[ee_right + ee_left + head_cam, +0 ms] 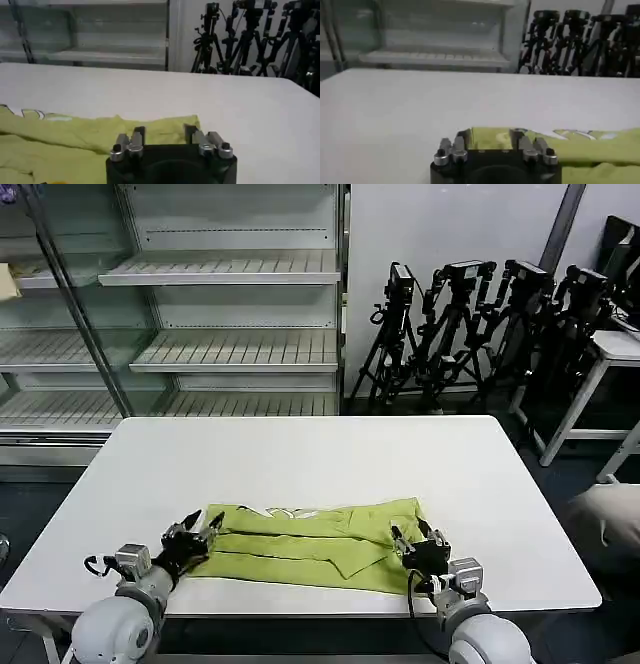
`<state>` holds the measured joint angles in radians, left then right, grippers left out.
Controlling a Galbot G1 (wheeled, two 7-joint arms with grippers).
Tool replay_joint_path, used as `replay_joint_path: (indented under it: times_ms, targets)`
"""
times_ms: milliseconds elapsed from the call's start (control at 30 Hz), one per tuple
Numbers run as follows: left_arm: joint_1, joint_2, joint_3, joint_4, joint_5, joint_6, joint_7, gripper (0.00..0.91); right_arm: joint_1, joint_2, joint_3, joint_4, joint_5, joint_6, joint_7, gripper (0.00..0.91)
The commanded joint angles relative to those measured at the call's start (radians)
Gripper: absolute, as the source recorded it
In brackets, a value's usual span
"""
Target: Fold and organize the clothes.
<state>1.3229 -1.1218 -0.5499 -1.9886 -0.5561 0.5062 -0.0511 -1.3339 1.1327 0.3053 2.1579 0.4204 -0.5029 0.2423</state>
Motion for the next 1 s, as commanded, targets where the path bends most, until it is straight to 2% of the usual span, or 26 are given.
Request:
replay_joint_path:
  times_ms: [33,133,167,200,233,700,833,1000]
  targets:
    - [0.043,-0.052,0.003,-0.029,-0.072,0.017,-0.127,0.907,-0.039,0.0,0.009,0.04,-0.003,0.004,0.003,0.907]
    - [0.05,-0.062,0.002,-0.027,-0.072,0.022,-0.142,0.907,-0.045,-0.001,0.01,0.04,-0.005,0.01,0.004,0.907]
    - [0.051,-0.065,0.003,-0.025,-0.072,0.025,-0.147,0.856,-0.047,-0.001,0.01,0.041,-0.006,0.011,0.004,0.907]
    - [0.054,-0.07,0.002,-0.022,-0.071,0.029,-0.147,0.101,-0.05,0.0,0.01,0.042,-0.007,0.013,0.004,0.907]
    - [0.057,-0.074,0.003,-0.022,-0.071,0.035,-0.152,0.02,-0.051,0.0,0.01,0.042,-0.008,0.015,0.004,0.907]
    - [0.055,-0.106,0.021,-0.021,-0.06,0.012,-0.113,0.02,-0.068,0.0,0.013,0.037,-0.018,0.04,0.004,0.907]
    - [0.032,-0.102,0.02,0.025,-0.013,-0.023,-0.097,0.02,-0.074,0.001,0.013,0.036,-0.023,0.045,0.004,0.907]
    - [0.005,-0.069,-0.001,0.034,0.011,-0.022,-0.101,0.02,-0.075,0.004,0.01,0.032,-0.031,0.05,0.005,0.907]
